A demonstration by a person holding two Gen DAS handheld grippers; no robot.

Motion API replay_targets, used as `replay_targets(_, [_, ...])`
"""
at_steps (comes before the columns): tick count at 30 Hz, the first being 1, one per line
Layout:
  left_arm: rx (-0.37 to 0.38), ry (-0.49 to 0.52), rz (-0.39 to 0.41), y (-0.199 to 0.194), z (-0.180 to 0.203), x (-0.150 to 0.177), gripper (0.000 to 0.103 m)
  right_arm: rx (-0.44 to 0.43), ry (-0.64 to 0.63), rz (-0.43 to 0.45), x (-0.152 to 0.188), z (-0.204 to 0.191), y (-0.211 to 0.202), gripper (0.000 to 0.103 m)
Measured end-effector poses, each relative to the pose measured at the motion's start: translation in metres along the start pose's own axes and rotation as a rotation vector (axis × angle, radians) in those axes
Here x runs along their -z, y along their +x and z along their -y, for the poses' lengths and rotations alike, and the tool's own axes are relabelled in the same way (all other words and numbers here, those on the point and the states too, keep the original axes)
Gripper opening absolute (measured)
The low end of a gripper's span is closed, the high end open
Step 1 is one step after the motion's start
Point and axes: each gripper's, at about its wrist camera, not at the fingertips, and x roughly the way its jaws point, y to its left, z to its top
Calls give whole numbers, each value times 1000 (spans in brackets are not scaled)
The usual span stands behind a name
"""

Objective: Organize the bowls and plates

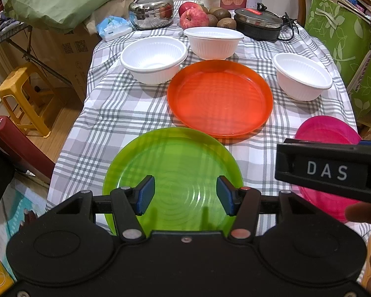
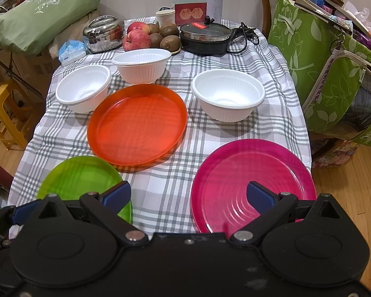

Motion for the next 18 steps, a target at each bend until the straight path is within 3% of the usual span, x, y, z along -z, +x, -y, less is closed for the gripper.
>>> replay_targets(13, [4, -13, 2, -1, -2, -1, 60, -4, 4, 0, -1, 0, -1, 103])
replay_targets(18, [10, -63, 44, -5, -13, 0, 60, -73, 53, 4, -2, 8, -2, 103])
